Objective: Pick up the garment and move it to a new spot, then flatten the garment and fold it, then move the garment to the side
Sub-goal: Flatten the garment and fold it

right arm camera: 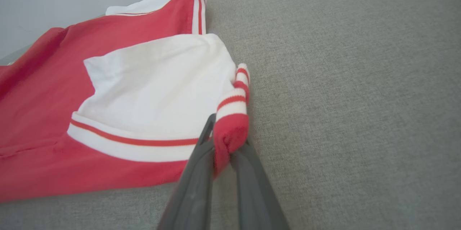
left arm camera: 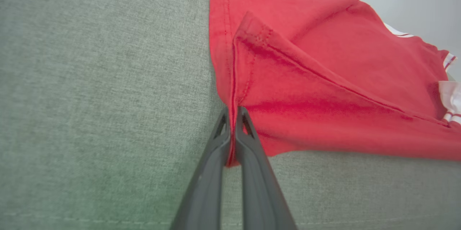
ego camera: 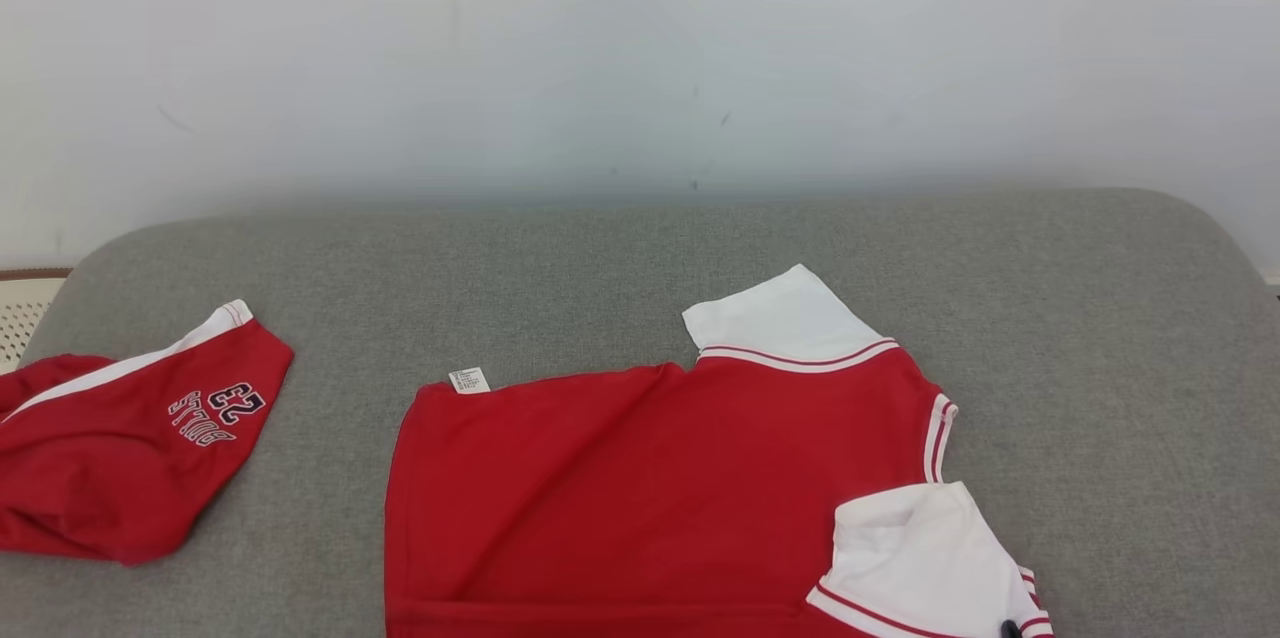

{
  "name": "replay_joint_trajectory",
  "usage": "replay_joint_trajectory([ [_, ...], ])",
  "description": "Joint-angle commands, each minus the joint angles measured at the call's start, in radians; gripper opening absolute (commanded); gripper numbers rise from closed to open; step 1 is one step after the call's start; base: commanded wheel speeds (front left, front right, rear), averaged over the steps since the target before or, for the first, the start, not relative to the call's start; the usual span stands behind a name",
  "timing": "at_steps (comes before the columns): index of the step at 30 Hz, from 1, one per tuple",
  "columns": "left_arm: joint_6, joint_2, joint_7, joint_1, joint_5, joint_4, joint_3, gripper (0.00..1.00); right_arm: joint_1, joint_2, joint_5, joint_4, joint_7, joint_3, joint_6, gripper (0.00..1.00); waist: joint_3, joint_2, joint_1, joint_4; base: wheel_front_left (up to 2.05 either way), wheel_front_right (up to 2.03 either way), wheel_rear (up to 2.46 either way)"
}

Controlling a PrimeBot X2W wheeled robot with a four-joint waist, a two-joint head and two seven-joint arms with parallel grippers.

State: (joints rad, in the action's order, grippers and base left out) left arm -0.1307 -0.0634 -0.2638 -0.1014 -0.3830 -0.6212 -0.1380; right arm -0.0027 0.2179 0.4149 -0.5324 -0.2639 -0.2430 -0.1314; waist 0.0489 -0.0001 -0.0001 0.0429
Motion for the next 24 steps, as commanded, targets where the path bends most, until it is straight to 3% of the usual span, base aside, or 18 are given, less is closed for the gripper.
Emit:
replay_joint_trajectory([
  [1, 0.001, -0.012, -0.001, 0.023, 0.01, -0.013, 0.012, 0.0, 0.019, -0.002, 0.004, 0.007, 0.0, 0.0, 0.001, 0.0, 0.005, 0.0001, 0.0001, 0.003, 0.0, 0.0, 0.0],
  [13, 0.001, 0.001, -0.001, 0.045, 0.073, -0.047, 0.065, 0.0, 0.075, -0.002, 0.01, 0.033, 0.0, -0.002, 0.001, 0.0, 0.005, 0.0001, 0.0001, -0.005, 0.0, 0.0, 0.0],
  [14, 0.001, 0.002, -0.001, 0.043, 0.076, -0.042, 0.066, 0.06, 0.072, -0.002, 0.008, 0.034, 0.0, 0.004, 0.001, 0.42, 0.004, 0.0001, 0.0001, -0.006, 0.0, 0.0, 0.0],
  [15, 0.001, 0.003, -0.001, 0.04, 0.081, -0.035, 0.067, 0.35, 0.067, -0.002, 0.006, 0.035, 0.0, 0.012, 0.001, 0.89, 0.002, 0.0001, 0.0001, -0.008, 0.0, 0.0, 0.0],
  [16, 0.001, 0.004, -0.001, 0.035, 0.087, -0.027, 0.068, 0.87, 0.06, 0.001, 0.001, 0.04, 0.0, 0.025, 0.001, 1.0, -0.001, 0.0001, 0.0001, -0.011, 0.0, 0.0, 0.0],
  [17, 0.001, 0.005, -0.001, 0.032, 0.091, -0.019, 0.072, 1.0, 0.054, 0.002, -0.003, 0.045, 0.0, 0.038, 0.001, 1.0, -0.002, 0.0001, 0.0001, -0.013, 0.0, 0.0, 0.0],
  [24, 0.0, 0.011, -0.001, 0.03, 0.125, 0.083, 0.09, 1.0, 0.013, 0.004, -0.049, 0.095, 0.0, 0.148, 0.001, 1.0, -0.024, 0.0001, 0.0001, -0.021, 0.0, 0.0, 0.0],
])
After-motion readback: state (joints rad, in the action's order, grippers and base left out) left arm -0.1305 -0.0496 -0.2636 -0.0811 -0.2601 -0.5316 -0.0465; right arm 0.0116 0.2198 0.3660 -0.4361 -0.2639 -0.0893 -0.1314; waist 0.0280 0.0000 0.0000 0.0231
